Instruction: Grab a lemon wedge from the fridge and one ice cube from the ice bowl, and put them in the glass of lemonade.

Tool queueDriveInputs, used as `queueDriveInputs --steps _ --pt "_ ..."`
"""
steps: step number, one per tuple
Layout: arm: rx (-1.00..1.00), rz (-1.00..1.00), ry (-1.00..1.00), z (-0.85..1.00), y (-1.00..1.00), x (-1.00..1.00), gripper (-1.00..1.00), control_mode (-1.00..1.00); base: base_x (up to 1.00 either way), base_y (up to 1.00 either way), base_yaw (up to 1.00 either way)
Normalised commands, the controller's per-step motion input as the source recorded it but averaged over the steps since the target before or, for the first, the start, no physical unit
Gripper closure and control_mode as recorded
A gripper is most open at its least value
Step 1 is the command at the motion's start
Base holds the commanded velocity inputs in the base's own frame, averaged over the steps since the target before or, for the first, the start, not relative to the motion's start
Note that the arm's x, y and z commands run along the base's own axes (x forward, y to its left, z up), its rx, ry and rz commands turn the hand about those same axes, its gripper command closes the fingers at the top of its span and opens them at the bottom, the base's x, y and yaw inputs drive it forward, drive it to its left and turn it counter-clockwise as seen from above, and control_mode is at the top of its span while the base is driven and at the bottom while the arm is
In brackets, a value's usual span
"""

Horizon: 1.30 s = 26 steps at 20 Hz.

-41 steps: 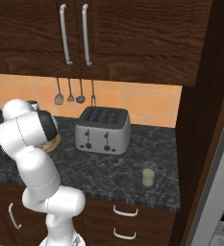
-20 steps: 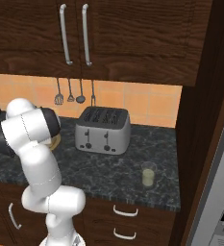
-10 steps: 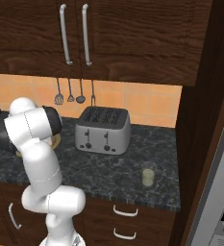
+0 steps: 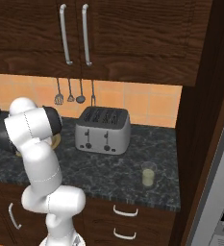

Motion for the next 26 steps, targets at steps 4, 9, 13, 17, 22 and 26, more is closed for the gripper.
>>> queueDriveInputs --steps 4,9,13,17,22,26 --pt "0.00 0.00 0.01 0.00 0.00 0.00 1.00 -1.00 0.00 0.00 0.00" --pt "0.00 0.00 -0.09 0.41 0.01 -0.09 1.00 -1.00 0.00 0.00 0.00" --pt "0.00 0.00 -0.22 0.98 0.00 -0.41 1.00 -1.00 0.00 0.00 0.00" --pt "0.05 0.00 -0.09 0.47 -0.06 -0.09 1.00 -1.00 0.00 0.00 0.00" --pt "0.12 0.00 -0.10 0.14 -0.20 -0.19 1.00 -1.00 0.00 0.00 0.00" --pt "0.10 0.00 -0.08 0.06 -0.22 -0.18 1.00 -1.00 0.00 0.00 0.00"
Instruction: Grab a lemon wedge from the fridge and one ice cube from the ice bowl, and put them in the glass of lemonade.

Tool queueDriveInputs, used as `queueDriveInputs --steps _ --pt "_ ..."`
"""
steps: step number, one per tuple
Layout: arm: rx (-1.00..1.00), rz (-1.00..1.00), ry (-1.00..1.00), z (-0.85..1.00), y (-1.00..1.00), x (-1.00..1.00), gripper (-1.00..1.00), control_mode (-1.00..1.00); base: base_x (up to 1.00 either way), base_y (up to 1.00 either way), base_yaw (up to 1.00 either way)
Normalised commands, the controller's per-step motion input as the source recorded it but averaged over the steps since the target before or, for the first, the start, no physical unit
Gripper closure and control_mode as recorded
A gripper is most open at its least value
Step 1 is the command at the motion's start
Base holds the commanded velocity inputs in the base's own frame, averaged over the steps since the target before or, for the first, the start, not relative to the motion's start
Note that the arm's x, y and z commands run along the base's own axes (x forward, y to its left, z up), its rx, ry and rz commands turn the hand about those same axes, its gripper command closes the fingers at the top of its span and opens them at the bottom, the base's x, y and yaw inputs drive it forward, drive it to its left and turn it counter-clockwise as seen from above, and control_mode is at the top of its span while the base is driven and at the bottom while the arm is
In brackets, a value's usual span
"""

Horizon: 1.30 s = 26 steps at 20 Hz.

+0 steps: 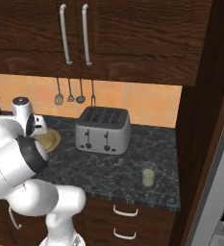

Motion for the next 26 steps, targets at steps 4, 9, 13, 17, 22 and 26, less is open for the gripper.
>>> queueDriveInputs --steps 4,9,13,17,22,26 --pt "0.12 0.00 -0.06 0.06 -0.35 -0.14 1.00 -1.00 0.00 0.00 0.00" --pt "0.07 -0.05 -0.05 0.34 -0.39 -0.16 1.00 -1.00 0.00 0.00 0.00" --pt "0.00 -0.11 0.00 0.91 -0.54 -0.68 1.00 -1.00 0.00 0.00 0.00" --pt "-0.06 -0.14 0.00 0.87 -0.64 -0.83 1.00 -1.00 0.00 0.00 0.00" --pt "-0.10 -0.17 0.03 0.71 -0.79 -0.72 1.00 -1.00 0.00 0.00 0.00" --pt "-0.13 -0.19 0.07 0.75 -0.90 -0.45 1.00 -1.00 0.00 0.00 0.00"
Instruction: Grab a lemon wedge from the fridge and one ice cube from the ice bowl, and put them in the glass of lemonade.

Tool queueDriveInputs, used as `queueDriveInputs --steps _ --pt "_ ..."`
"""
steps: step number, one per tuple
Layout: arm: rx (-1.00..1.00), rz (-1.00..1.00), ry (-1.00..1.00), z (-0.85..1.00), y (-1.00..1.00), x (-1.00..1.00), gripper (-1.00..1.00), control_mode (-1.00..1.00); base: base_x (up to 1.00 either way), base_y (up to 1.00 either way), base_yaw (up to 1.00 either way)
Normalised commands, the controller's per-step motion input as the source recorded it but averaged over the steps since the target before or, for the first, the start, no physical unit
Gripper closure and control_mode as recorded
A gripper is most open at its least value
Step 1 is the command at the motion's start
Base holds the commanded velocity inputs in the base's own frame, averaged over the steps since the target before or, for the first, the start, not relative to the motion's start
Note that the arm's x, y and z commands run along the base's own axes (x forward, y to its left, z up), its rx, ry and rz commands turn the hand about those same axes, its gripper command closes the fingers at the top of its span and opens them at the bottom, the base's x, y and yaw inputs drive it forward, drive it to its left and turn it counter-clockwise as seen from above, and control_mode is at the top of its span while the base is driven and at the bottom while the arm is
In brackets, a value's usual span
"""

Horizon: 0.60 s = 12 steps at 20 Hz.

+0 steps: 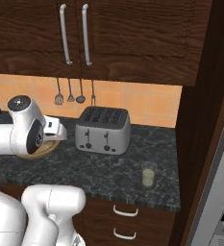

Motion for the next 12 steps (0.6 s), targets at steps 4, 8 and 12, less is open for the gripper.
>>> queueDriveInputs --steps 4,8,12 --pt "-0.14 -0.21 0.10 0.68 -0.99 -0.23 1.00 -1.00 0.00 0.00 0.00" --pt "-0.11 -0.25 0.13 0.52 -1.00 -0.23 1.00 -1.00 0.00 0.00 0.00" --pt "-0.01 -0.27 0.08 0.08 -1.00 -0.21 1.00 -1.00 0.00 0.00 0.00"
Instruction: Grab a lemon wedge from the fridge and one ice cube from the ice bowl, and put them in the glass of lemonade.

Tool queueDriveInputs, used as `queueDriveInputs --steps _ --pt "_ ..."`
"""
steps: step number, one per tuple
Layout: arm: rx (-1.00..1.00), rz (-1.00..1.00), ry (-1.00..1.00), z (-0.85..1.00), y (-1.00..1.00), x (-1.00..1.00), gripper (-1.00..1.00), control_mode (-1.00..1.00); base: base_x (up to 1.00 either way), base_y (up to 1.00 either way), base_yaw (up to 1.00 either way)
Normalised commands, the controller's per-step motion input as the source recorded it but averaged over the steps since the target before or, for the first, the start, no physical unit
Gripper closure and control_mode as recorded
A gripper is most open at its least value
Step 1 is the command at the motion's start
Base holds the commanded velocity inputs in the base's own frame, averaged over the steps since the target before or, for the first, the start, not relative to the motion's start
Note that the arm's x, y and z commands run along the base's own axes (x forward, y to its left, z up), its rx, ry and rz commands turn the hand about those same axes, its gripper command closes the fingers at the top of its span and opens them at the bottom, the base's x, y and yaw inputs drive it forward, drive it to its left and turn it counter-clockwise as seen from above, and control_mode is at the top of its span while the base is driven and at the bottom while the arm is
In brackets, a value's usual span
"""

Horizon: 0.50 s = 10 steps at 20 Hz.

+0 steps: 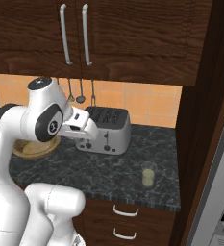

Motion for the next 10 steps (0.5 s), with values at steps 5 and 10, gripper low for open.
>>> queueDriveInputs --steps 5,10 --pt "0.08 -0.25 -0.04 -0.56 -1.00 -0.42 1.00 -1.00 0.00 0.00 0.00" --pt "0.09 -0.18 -0.07 -0.13 -0.97 0.08 1.00 -1.00 0.00 0.00 0.00"
